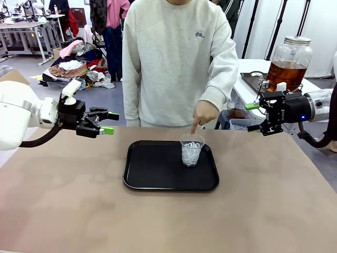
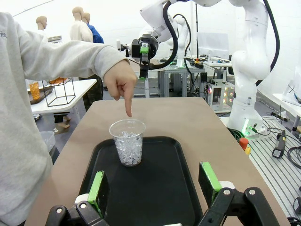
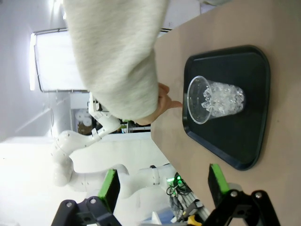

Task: Pour the drink into the iced cup.
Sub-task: Pick up the iced cup indicated by the human and present it to them.

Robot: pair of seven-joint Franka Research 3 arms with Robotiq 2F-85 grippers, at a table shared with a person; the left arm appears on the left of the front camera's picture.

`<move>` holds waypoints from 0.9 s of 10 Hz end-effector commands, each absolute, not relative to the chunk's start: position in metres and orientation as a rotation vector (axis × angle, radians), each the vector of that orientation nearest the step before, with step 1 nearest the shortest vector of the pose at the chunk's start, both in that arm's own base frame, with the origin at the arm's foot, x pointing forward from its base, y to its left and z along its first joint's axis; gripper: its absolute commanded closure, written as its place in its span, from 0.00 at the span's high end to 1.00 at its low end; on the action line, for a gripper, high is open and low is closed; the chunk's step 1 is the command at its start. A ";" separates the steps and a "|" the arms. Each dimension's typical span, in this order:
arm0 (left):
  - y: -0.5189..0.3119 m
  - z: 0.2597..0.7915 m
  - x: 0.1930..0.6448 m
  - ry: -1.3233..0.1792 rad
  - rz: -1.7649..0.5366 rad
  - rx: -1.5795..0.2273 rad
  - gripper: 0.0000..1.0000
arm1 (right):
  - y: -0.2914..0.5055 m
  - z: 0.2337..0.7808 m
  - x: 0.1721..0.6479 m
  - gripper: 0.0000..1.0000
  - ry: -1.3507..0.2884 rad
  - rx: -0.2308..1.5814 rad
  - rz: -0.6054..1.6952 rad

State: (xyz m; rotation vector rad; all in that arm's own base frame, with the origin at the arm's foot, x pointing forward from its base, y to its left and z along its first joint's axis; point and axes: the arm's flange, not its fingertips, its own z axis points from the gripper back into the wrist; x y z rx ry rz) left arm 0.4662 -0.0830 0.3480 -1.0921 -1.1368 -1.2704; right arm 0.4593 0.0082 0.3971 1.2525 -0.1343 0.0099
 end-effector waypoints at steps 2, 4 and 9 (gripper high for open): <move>-0.083 0.349 0.466 -1.138 -1.272 -1.093 1.00 | 0.009 0.397 0.455 1.00 -0.350 1.293 0.362; -0.083 0.349 0.466 -1.138 -1.272 -1.093 1.00 | 0.009 0.394 0.454 1.00 -0.485 1.245 0.607; -0.083 0.349 0.466 -1.138 -1.272 -1.093 1.00 | 0.016 0.398 0.452 1.00 -0.491 1.207 0.633</move>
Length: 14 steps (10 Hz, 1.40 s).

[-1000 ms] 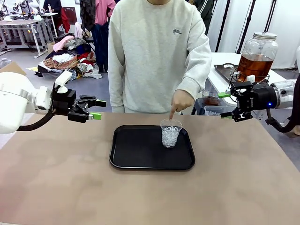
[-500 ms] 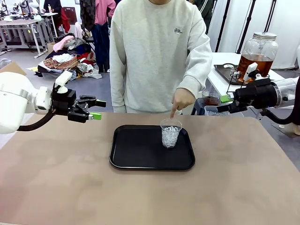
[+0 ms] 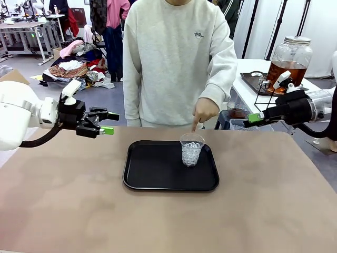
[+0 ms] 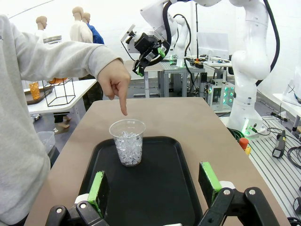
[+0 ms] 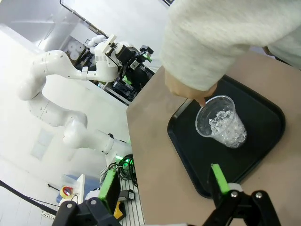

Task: Pour the drink into the iced cup.
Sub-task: Pick up the iced cup indicated by the human and present it to them.

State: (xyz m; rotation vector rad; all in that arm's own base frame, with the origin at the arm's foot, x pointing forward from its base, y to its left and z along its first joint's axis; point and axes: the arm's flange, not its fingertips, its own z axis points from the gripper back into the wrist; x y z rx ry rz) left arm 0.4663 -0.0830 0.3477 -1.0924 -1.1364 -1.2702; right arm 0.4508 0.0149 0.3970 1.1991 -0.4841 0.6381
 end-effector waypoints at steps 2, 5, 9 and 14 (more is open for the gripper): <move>-0.083 0.349 0.466 -1.138 -1.272 -1.093 1.00 | 0.016 0.398 0.452 1.00 -0.491 1.207 0.633; -0.083 0.349 0.466 -1.138 -1.272 -1.093 1.00 | 0.023 0.385 0.458 1.00 -0.661 1.227 0.824; -0.083 0.349 0.466 -1.138 -1.272 -1.093 1.00 | 0.031 0.344 0.474 1.00 -0.896 1.166 1.096; -0.083 0.349 0.466 -1.138 -1.272 -1.093 1.00 | 0.043 0.314 0.480 1.00 -0.965 1.077 1.156</move>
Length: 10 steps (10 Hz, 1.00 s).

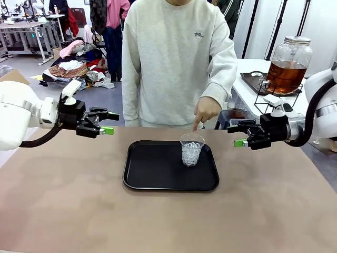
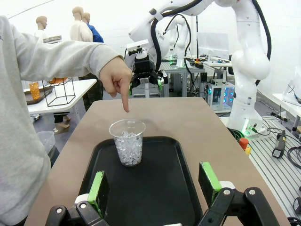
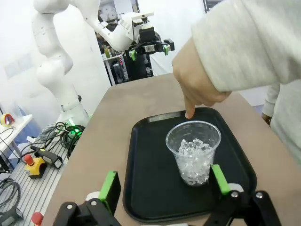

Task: Pour the drink into the iced cup.
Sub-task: Pick up the iced cup indicated by the human and present it to them.

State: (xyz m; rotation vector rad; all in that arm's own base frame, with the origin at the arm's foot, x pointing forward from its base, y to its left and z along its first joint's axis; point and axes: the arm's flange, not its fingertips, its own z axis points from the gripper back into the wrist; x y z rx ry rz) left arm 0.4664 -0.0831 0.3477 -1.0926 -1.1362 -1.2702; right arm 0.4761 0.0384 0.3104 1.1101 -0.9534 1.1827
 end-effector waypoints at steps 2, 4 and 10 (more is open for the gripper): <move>-0.083 0.349 0.466 -1.138 -1.272 -1.093 1.00 | 0.038 0.314 0.475 1.00 -0.956 1.119 1.187; -0.083 0.349 0.466 -1.138 -1.272 -1.093 1.00 | 0.038 0.314 0.475 1.00 -0.956 1.119 1.187; -0.083 0.349 0.466 -1.138 -1.272 -1.093 1.00 | 0.057 0.271 0.502 1.00 -1.099 1.048 1.241</move>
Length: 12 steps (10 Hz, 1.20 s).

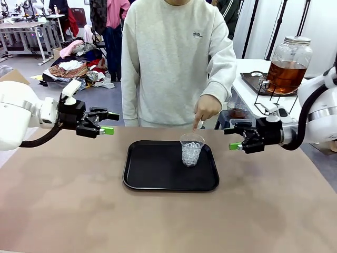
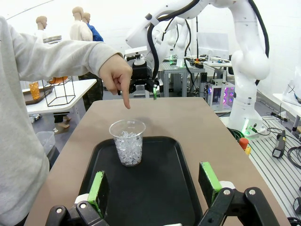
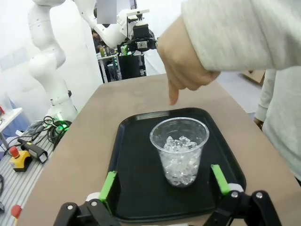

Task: Pour the drink into the iced cup.
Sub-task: Pick up the iced cup indicated by the human and present it to them.

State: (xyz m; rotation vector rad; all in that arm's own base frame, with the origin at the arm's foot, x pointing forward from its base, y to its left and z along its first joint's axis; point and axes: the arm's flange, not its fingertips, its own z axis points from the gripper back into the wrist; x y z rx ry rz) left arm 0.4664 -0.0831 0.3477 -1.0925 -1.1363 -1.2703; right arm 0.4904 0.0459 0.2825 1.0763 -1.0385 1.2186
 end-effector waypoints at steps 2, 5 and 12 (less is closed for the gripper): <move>-0.083 0.349 0.466 -1.138 -1.272 -1.093 1.00 | 0.068 0.255 0.510 1.00 -1.135 1.034 1.278; -0.083 0.349 0.466 -1.138 -1.272 -1.093 1.00 | 0.079 0.232 0.519 1.00 -1.168 1.041 1.310; -0.083 0.349 0.466 -1.138 -1.272 -1.093 1.00 | 0.076 0.226 0.516 1.00 -1.119 1.077 1.299</move>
